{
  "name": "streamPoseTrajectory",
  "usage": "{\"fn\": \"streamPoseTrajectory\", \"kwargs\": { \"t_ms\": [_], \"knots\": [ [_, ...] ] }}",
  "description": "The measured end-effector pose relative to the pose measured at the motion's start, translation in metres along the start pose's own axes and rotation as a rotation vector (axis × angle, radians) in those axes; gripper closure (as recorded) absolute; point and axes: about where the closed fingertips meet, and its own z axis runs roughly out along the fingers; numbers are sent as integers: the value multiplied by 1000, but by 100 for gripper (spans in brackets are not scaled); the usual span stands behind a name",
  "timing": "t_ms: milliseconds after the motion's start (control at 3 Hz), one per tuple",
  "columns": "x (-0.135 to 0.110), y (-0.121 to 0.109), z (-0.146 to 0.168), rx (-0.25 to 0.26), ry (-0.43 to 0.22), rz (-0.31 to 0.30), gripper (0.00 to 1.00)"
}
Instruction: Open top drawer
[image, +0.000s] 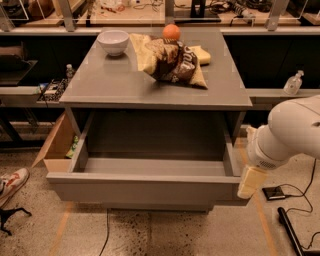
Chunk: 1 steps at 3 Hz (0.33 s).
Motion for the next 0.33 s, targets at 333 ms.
{"fn": "streamPoseTrajectory", "kwargs": {
  "t_ms": [333],
  "knots": [
    [14,-24,-9,29,16,21,0]
  ]
}}
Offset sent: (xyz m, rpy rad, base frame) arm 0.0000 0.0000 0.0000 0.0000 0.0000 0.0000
